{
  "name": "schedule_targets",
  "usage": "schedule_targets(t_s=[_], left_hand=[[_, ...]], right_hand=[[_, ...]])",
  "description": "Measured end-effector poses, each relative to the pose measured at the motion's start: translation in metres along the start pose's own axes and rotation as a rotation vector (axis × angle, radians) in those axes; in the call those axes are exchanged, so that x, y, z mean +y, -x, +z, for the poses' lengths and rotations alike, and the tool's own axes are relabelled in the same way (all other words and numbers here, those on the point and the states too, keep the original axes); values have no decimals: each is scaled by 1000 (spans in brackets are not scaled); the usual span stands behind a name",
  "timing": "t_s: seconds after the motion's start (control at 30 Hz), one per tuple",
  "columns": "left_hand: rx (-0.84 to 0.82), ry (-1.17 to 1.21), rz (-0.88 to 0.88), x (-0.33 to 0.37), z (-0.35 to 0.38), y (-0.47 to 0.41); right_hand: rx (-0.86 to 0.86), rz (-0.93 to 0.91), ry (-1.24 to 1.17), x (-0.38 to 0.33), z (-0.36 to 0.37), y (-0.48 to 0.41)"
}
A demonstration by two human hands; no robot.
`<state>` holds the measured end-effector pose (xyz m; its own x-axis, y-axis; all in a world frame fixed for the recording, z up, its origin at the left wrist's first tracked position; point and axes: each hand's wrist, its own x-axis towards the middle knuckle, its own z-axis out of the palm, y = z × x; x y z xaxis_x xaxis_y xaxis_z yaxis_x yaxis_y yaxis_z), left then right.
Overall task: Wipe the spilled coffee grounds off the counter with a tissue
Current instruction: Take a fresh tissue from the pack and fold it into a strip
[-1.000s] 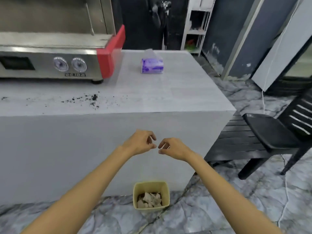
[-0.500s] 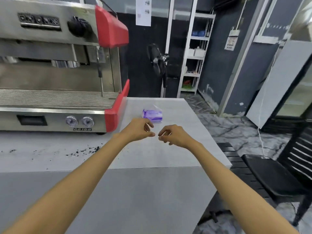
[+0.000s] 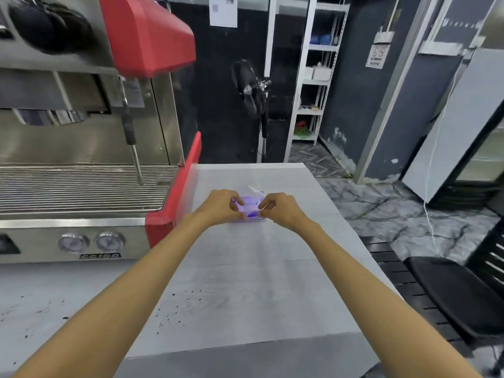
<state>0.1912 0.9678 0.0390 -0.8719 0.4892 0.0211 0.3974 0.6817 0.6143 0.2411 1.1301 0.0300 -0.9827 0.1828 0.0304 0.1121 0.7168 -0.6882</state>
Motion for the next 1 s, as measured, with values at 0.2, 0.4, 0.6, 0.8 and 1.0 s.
schedule_targets(t_s=[0.2, 0.4, 0.6, 0.8, 1.0], left_hand=[[74, 63, -72, -22, 13, -45], [168, 52, -188, -45, 32, -84], [72, 117, -187, -55, 50, -103], [30, 37, -197, -56, 59, -113], [35, 10, -178, -58, 59, -117]], right_hand=[[41, -8, 31, 14, 10, -57], [19, -46, 138, 26, 23, -95], [34, -49, 198, 32, 33, -115], [168, -128, 81, 34, 23, -117], [384, -256, -189, 23, 5, -118]])
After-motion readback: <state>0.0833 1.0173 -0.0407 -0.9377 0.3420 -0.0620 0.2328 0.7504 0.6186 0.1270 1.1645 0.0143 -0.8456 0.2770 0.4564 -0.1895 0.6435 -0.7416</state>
